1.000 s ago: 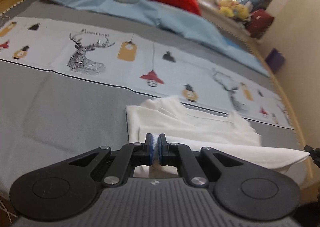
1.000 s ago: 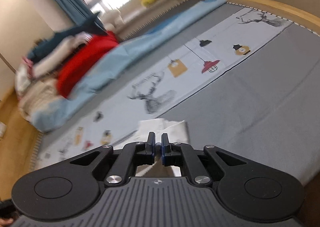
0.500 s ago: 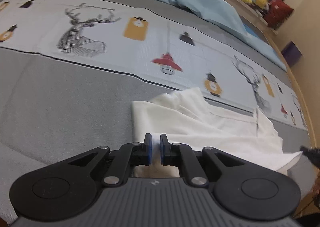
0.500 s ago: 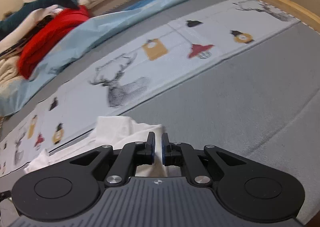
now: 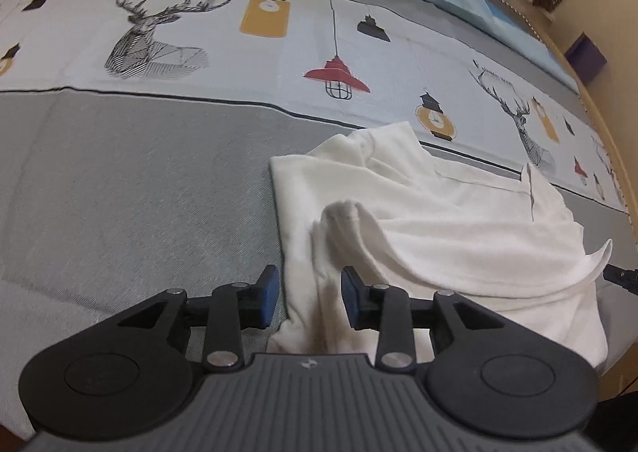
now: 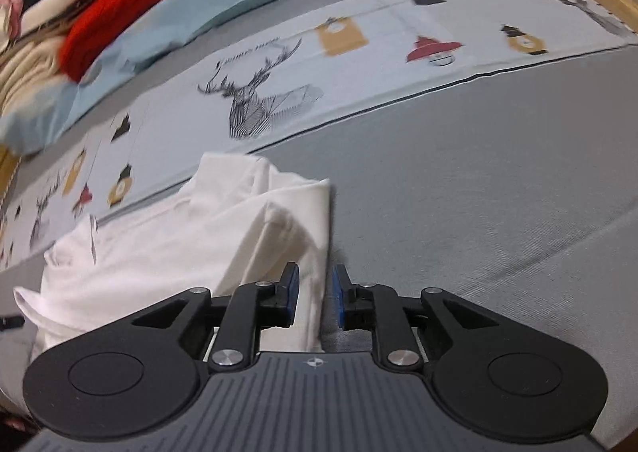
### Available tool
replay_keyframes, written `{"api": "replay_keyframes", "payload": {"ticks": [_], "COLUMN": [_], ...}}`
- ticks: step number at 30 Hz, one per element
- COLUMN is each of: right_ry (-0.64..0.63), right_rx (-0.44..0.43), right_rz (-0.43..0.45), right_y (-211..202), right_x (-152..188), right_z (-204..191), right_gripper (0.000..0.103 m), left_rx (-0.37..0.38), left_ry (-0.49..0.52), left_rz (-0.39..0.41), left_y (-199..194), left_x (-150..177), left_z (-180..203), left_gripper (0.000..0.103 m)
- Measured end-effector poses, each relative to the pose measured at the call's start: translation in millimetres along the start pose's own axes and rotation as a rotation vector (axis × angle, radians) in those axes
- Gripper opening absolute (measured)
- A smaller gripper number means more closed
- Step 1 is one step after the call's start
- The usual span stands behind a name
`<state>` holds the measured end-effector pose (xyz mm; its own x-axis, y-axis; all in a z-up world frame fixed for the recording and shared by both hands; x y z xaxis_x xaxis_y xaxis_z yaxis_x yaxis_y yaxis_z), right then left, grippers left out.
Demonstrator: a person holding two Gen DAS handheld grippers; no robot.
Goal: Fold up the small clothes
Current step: 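Lift the hem with both grippers and fold it up over the shirt body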
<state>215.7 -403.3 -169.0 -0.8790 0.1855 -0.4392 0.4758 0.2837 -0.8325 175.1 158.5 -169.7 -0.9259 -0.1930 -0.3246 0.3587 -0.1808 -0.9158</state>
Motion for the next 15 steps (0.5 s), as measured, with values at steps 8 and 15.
{"api": "replay_keyframes", "payload": {"ticks": [8, 15], "right_ry": [-0.049, -0.067], "right_rx": [0.024, 0.02], "right_rz": [-0.011, -0.024], "right_y": [21.7, 42.7], "right_x": [-9.8, -20.8], "right_z": [-9.2, -17.8], "right_gripper": [0.021, 0.021], "left_rx": [-0.035, -0.014], "left_ry": [0.055, 0.045], "left_rz": [-0.01, 0.033], "left_y": [22.8, 30.7], "left_x": [-14.7, -34.7], "left_z": [14.1, 20.8], "left_gripper": [0.039, 0.039]}}
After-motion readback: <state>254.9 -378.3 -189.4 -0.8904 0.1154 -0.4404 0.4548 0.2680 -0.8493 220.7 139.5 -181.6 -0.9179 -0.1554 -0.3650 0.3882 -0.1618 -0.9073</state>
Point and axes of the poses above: each gripper's, at about its wrist camera, not at the fingertips, and y roughly the way its jaws point, z to its right, x to its underside, the point moved 9 cm from there along y, roughly the way its jaws point, and after that the axes turned 4 degrees about -z, right-handed, at the moved point
